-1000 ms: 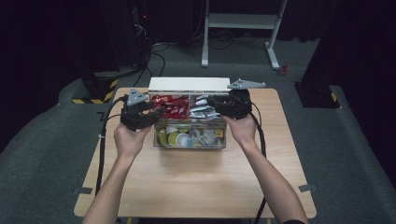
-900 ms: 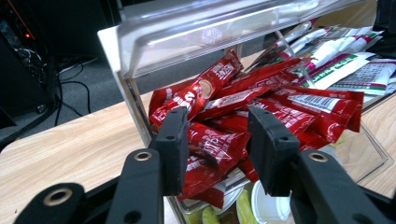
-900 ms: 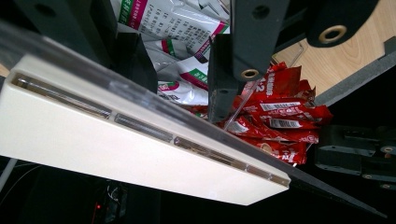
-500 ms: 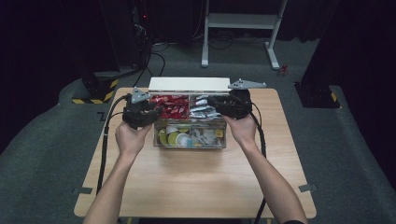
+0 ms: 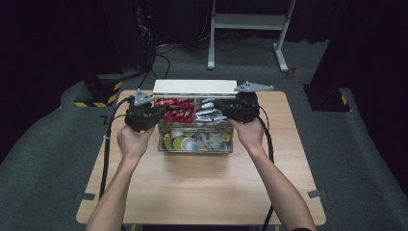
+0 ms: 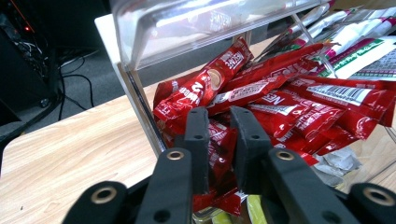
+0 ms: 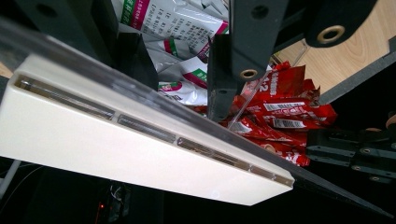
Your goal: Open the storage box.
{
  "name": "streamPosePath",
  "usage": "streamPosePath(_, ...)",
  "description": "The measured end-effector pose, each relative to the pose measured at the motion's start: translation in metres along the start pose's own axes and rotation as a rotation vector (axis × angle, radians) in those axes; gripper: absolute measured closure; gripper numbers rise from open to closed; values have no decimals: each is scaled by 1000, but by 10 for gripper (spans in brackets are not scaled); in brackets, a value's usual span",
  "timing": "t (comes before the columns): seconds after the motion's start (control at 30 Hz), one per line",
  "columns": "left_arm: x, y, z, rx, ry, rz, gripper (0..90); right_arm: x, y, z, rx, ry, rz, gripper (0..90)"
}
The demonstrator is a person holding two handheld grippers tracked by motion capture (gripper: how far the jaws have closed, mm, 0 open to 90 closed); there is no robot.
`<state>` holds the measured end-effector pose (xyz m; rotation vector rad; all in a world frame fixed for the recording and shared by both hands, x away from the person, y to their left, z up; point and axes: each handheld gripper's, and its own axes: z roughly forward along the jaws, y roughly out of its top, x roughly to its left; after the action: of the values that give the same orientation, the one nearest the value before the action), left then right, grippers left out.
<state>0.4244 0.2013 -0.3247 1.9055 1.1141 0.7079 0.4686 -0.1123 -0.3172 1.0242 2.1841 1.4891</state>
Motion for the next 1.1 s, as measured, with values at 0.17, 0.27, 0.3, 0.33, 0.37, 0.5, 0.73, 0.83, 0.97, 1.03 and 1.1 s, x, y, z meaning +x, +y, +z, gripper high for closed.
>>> streamPosePath(0.17, -2, 0, -3, -6, 2, 14, 841, 0, 0, 0, 1, 0, 1, 637)
streamPosePath(0.27, -1, 1, -7, -20, -9, 13, 853, 0, 0, 0, 1, 0, 2, 636)
streamPosePath(0.3, -1, 1, -7, -20, -9, 13, 858, 0, 0, 0, -1, 0, 1, 636)
streamPosePath(0.33, -1, 2, -10, -26, -16, 12, 862, 0, 0, 0, -2, -1, 2, 636)
streamPosePath(0.37, -1, 2, -12, -30, -19, 12, 864, 0, 0, 0, -2, -1, 4, 636)
streamPosePath(0.5, 0, 3, -20, -52, -36, 8, 870, 0, -1, 1, -2, 0, 5, 636)
streamPosePath(0.73, 5, 3, -29, -75, -77, -14, 871, -1, 0, 2, 1, 1, 10, 635)
streamPosePath(0.83, 5, 4, -32, -79, -83, -13, 872, -1, 0, 2, 1, 1, 9, 635)
streamPosePath(0.97, 3, 4, -40, -89, -87, 0, 872, -1, 0, 2, 1, 2, 10, 633)
streamPosePath(1.03, 4, 4, -41, -86, -87, -1, 872, -1, -1, 2, -2, 2, 13, 632)
streamPosePath(1.1, 5, 4, -43, -86, -89, -3, 873, -1, -1, 2, -2, 4, 16, 631)
